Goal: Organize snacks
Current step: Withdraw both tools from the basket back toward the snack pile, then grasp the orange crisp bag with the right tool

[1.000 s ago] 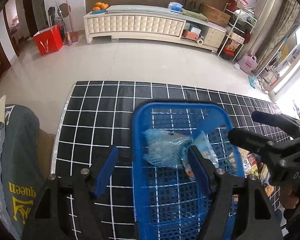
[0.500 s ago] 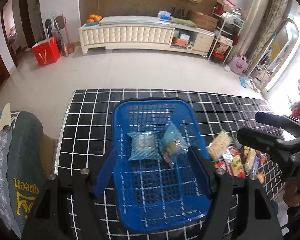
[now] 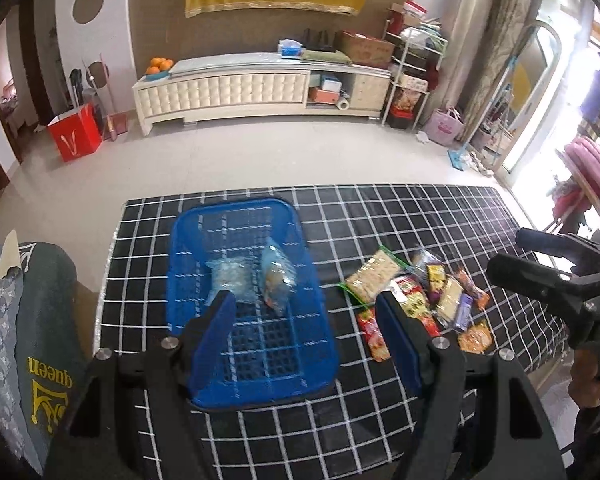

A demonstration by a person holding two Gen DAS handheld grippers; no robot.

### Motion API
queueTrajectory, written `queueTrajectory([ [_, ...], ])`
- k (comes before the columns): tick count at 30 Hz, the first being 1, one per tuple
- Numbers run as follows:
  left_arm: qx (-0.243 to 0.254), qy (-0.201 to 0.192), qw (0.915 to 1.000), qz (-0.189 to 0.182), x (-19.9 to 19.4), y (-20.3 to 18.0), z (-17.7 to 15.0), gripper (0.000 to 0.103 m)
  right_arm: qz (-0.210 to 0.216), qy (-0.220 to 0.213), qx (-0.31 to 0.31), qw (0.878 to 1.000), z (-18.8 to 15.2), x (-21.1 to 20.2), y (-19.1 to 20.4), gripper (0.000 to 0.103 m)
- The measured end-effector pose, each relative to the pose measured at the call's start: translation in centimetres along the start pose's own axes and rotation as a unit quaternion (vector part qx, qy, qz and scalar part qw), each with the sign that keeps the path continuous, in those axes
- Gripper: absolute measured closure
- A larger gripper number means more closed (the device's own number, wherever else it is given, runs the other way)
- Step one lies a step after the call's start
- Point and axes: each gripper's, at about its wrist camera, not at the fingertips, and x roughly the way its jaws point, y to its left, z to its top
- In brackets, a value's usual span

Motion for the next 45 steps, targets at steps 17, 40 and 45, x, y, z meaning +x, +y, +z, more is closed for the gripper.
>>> queueTrajectory([
  [17,0.069,0.051,0.9959,-0.028,5.1,-12.1,-3.5,0.033,-0.026,0.038,0.088,0.995,-7.4,0.1,-12.3,0.003],
  [40,0.055,0.184,0.9788,-0.072,19.6,-18.5,-9.3,0.033,-0.053,0.182,0.301,0.935,-16.6,10.7,-25.2,0.003],
  [45,0.06,0.192,0.9765,-0.076,21.3,-18.5,-9.3,0.033,-0.061,0.193,0.303,0.931,-15.9,12.8,-25.1,0.003],
])
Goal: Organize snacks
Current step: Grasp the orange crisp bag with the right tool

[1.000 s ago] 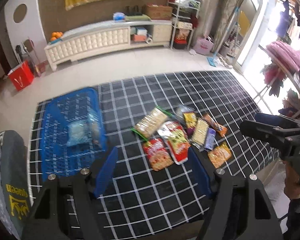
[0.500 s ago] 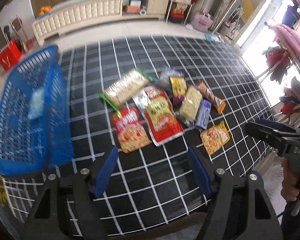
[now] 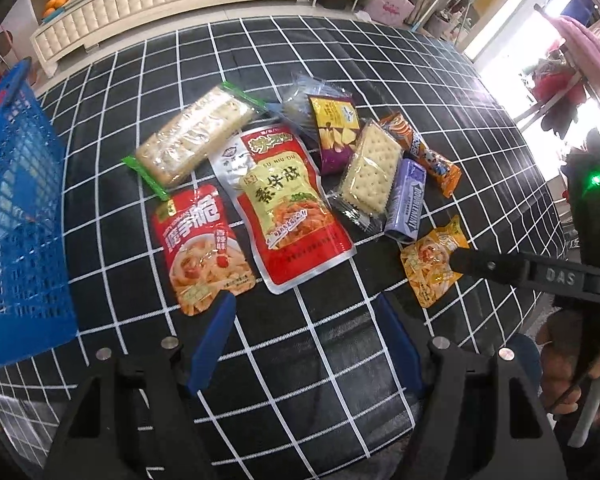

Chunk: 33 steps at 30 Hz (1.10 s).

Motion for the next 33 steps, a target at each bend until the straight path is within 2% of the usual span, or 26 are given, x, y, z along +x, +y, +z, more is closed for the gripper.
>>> queueTrajectory([
  [7,0.0,-0.002,1.0,-0.001,0.5,1.8,0.4,0.033,-0.049,-0.008,-0.028,0.998,1.2,1.0,1.9,0.002],
  [14,-0.019,-0.002,0.9996,-0.022,0.6,3.5,0.5,0.033,-0.162,-0.01,-0.103,0.981,1.9,2.8,4.9,0.003],
  [17,-0.009,-0.005,0.9999,-0.014,0.8,3.4,0.2,0.033,-0.162,-0.006,-0.098,0.982,2.2,2.8,4.9,0.004],
  [18,-0.006,-0.004,0.9999,-0.012,0.9,3.4,0.1,0.033,-0.162,-0.008,-0.104,0.981,2.2,2.7,5.1,0.008],
  [20,-0.003,-0.001,0.9999,-0.014,1.1,3.4,-0.1,0.033,-0.162,-0.012,-0.114,0.98,2.1,2.6,6.5,0.023],
  [22,-0.003,0.001,0.9999,-0.015,1.3,3.4,-0.3,0.033,-0.161,-0.015,-0.122,0.979,2.1,2.1,7.0,0.049],
  [28,-0.011,-0.002,0.9999,-0.012,1.0,4.1,-1.1,0.033,-0.149,-0.018,-0.136,0.979,1.6,1.8,6.7,0.067],
  [32,-0.017,-0.008,0.9998,-0.01,0.2,4.8,-1.6,0.033,-0.147,-0.028,-0.151,0.977,0.1,1.6,6.8,0.076],
  [33,-0.017,-0.01,0.9998,-0.007,0.0,5.0,-1.8,0.033,-0.145,-0.032,-0.151,0.977,-1.5,1.1,6.1,0.08],
])
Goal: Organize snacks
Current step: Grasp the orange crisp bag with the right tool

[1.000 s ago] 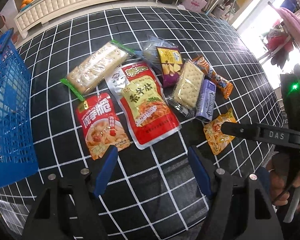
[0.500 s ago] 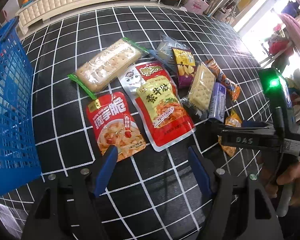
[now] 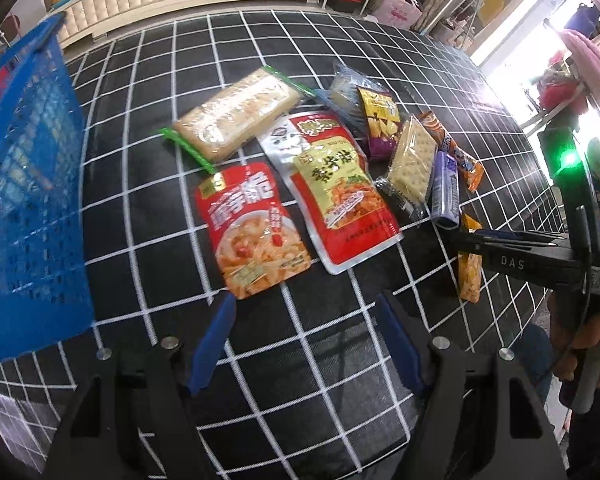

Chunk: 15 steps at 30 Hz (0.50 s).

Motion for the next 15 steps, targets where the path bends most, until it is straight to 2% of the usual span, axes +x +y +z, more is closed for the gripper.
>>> queueTrajectory([
  [5,-0.011,-0.005,0.9998,0.014,-1.3,1.1,-0.6,0.033,0.009,-0.014,-0.013,1.0,-1.6,-1.0,0.5,0.086],
  [10,-0.017,-0.009,0.9994,0.029,-2.4,1.8,-1.2,0.033,0.056,-0.026,-0.009,0.998,-2.9,-2.4,-0.4,0.091],
  [15,-0.029,-0.006,0.9987,0.043,-2.2,2.1,-1.3,0.033,0.078,-0.031,-0.005,0.996,-3.9,-2.7,-1.9,0.091],
])
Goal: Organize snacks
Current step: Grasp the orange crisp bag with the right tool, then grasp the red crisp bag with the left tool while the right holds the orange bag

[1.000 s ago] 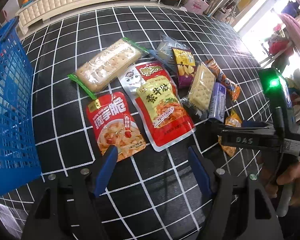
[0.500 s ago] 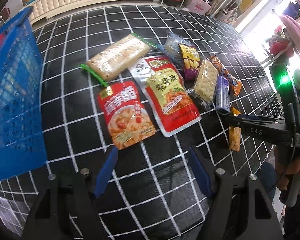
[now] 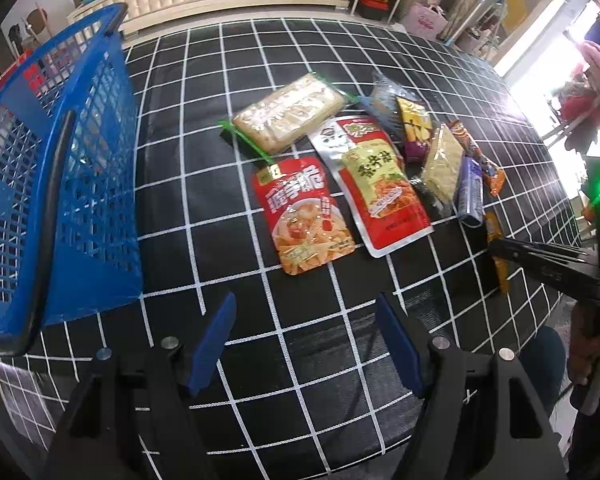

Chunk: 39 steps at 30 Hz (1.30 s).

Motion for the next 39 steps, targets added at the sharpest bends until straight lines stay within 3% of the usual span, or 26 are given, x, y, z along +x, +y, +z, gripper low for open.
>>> queueTrajectory([
  [10,-0.015,0.019,0.9992,0.032,2.5,-1.0,2.2,0.033,0.034,-0.009,0.003,0.999,-0.4,-0.2,-2.1,0.091],
  [18,-0.041,0.038,0.9944,0.09,6.3,-0.6,5.6,0.033,0.05,-0.005,0.019,0.999,0.2,-0.1,-2.9,0.091],
  [28,-0.049,0.051,0.9946,0.075,9.3,-0.3,8.2,0.033,0.052,0.015,0.022,0.998,0.2,1.0,-2.8,0.092],
  [31,-0.044,0.041,0.9944,0.087,9.8,-0.6,8.7,0.033,0.054,0.013,0.022,0.998,0.2,1.2,-2.4,0.094],
  [33,-0.044,0.031,0.9948,0.087,9.8,-1.1,8.8,0.04,0.06,0.011,0.024,0.998,0.2,1.3,-2.3,0.096],
  [35,-0.035,0.03,0.9953,0.085,9.7,-1.8,8.9,0.058,0.062,0.01,0.025,0.998,0.2,1.4,-2.2,0.098],
  [39,-0.024,0.029,0.9962,0.078,9.2,-2.2,8.5,0.072,0.06,0.004,0.023,0.998,-0.1,1.3,-2.3,0.099],
])
